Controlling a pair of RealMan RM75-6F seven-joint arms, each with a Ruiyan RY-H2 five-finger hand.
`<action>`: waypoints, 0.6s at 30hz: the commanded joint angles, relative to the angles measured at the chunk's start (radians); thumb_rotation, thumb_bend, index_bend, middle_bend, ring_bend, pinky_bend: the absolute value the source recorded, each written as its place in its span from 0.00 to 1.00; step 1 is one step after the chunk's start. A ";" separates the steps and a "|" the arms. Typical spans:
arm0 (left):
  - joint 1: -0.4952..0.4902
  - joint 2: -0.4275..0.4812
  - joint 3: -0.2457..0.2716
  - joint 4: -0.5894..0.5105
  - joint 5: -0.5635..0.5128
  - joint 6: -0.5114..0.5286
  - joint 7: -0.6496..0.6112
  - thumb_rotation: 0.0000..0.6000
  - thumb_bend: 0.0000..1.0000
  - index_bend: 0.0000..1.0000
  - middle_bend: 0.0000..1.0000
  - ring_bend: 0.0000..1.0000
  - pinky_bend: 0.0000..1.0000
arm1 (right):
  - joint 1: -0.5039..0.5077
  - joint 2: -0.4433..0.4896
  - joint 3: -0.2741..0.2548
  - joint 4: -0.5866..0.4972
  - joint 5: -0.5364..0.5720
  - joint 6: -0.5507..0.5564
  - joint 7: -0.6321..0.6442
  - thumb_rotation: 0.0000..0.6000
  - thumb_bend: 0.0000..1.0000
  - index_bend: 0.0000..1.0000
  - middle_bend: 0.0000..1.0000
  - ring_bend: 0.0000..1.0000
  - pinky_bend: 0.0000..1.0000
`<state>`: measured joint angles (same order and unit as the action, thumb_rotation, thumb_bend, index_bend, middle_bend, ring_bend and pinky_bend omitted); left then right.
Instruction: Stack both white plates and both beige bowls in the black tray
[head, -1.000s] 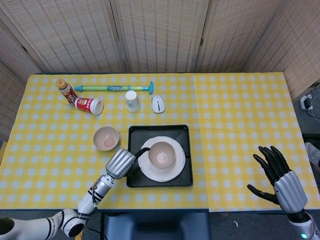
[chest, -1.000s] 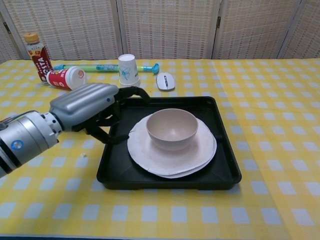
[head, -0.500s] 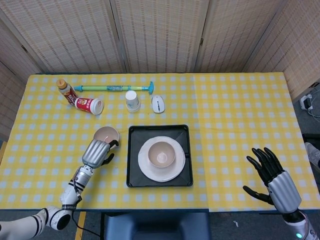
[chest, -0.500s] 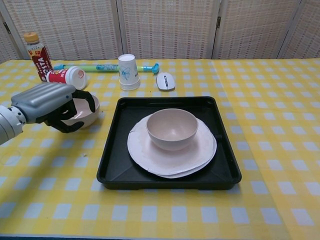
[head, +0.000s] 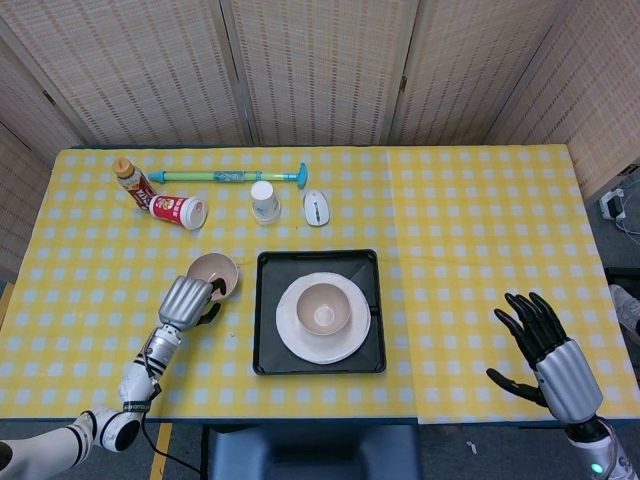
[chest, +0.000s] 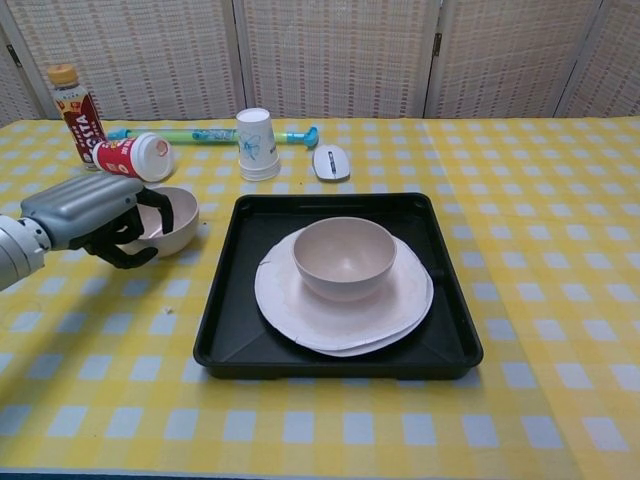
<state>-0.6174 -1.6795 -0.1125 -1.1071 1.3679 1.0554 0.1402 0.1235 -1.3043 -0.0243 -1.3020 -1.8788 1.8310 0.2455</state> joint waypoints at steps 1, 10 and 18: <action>-0.003 -0.016 -0.002 0.028 0.011 0.012 -0.023 1.00 0.47 0.56 1.00 1.00 1.00 | 0.001 -0.001 0.000 0.001 0.003 -0.005 0.000 1.00 0.12 0.10 0.00 0.00 0.00; -0.008 -0.083 0.016 0.168 0.096 0.099 -0.114 1.00 0.57 0.66 1.00 1.00 1.00 | 0.008 -0.001 -0.003 0.005 0.006 -0.024 -0.005 1.00 0.12 0.10 0.00 0.00 0.00; -0.007 -0.087 0.020 0.171 0.135 0.157 -0.142 1.00 0.57 0.67 1.00 1.00 1.00 | 0.010 -0.002 -0.004 0.006 0.009 -0.032 -0.005 1.00 0.12 0.10 0.00 0.00 0.00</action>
<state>-0.6256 -1.7680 -0.0926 -0.9302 1.4950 1.1998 0.0004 0.1337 -1.3065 -0.0289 -1.2964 -1.8703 1.7988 0.2402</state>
